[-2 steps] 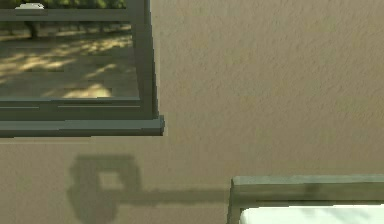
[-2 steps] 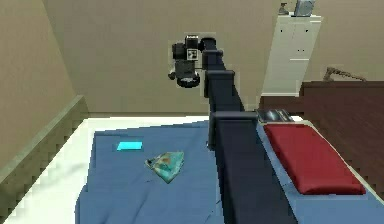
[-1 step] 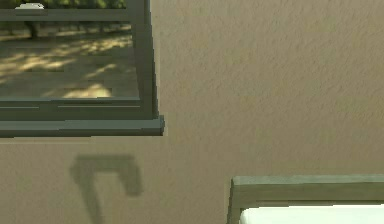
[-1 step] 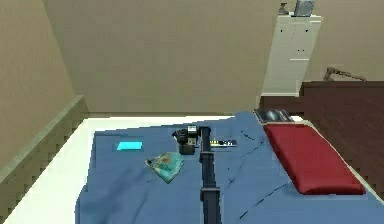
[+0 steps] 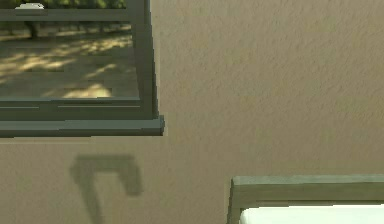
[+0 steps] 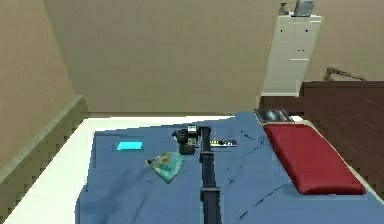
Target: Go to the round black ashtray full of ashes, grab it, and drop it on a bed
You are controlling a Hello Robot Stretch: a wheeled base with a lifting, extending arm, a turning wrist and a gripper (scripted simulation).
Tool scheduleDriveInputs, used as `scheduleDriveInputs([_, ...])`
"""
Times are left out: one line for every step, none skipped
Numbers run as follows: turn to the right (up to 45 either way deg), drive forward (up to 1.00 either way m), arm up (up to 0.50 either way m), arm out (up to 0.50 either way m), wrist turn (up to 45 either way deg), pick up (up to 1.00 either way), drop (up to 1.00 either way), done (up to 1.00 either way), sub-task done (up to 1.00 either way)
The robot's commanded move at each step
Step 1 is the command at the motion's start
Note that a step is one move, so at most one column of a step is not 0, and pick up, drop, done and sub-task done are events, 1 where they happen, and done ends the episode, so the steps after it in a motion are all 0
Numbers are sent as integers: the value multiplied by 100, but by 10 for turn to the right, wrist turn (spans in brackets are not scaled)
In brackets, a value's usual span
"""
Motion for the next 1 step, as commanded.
scheduleDriveInputs([0,0,0,0,0,0,100,0,0])
